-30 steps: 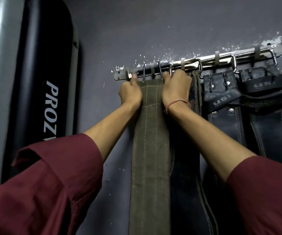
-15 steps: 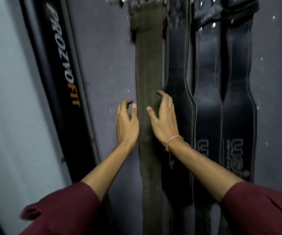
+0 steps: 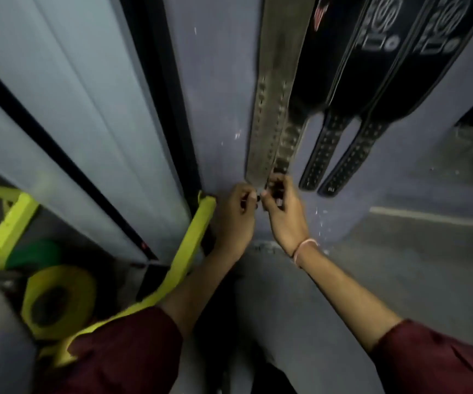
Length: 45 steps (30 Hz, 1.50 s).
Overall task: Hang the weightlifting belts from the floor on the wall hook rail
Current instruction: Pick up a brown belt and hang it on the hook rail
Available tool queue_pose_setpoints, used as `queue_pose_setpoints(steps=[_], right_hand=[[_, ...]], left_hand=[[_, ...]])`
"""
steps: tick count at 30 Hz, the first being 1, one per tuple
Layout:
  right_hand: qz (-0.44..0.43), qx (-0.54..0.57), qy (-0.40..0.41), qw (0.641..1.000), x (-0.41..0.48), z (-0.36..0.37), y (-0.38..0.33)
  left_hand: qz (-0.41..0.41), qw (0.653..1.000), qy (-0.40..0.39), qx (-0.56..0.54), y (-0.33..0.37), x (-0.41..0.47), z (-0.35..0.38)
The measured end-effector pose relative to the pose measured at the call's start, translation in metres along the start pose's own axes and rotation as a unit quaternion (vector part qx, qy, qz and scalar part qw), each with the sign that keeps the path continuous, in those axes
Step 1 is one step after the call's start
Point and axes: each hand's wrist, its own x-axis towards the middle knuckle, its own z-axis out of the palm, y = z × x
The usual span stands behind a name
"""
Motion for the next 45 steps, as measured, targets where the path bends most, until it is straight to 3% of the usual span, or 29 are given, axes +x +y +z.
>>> queue_pose_setpoints(steps=[5,13,19,22,24,28,30,32,35,40,45], right_hand=[[0.158,0.027,-0.098,0.982,-0.077,0.033,0.134],[0.329,0.0,-0.223,0.917,-0.148,0.127,0.357],[0.405,0.023,-0.263,0.876,-0.177,0.241,0.551],[0.407,-0.005,-0.312,0.858,-0.191,0.298,0.636],[0.393,-0.021,-0.321,0.862,-0.191,0.328,0.671],[0.388,-0.041,-0.363,0.846,-0.196,0.371,0.723],[0.381,-0.025,-0.361,0.851,-0.206,0.384,0.744],[0.387,-0.037,-0.386,0.836,-0.213,0.391,0.759],[0.378,-0.056,-0.419,0.824,-0.21,0.392,0.765],[0.339,-0.106,-0.474,0.806,-0.214,0.386,0.758],[0.331,-0.112,-0.439,0.828,-0.221,0.39,0.766]], left_hand=[[-0.142,0.988,-0.05,0.029,-0.125,-0.09,0.032],[-0.343,0.925,-0.094,0.131,-0.356,-0.163,0.073],[-0.383,0.902,-0.096,0.173,-0.56,-0.193,0.117],[-0.372,0.9,-0.132,0.184,-0.651,-0.202,0.129],[-0.324,0.884,-0.194,0.275,-0.705,-0.2,0.13],[-0.161,0.782,-0.357,0.484,-0.788,-0.184,0.128],[-0.106,0.72,-0.426,0.537,-0.819,-0.185,0.123],[-0.085,0.692,-0.45,0.558,-0.837,-0.19,0.117],[-0.1,0.691,-0.43,0.573,-0.845,-0.192,0.116],[-0.138,0.73,-0.416,0.524,-0.821,-0.173,0.131],[-0.113,0.808,-0.388,0.429,-0.818,-0.186,0.125]])
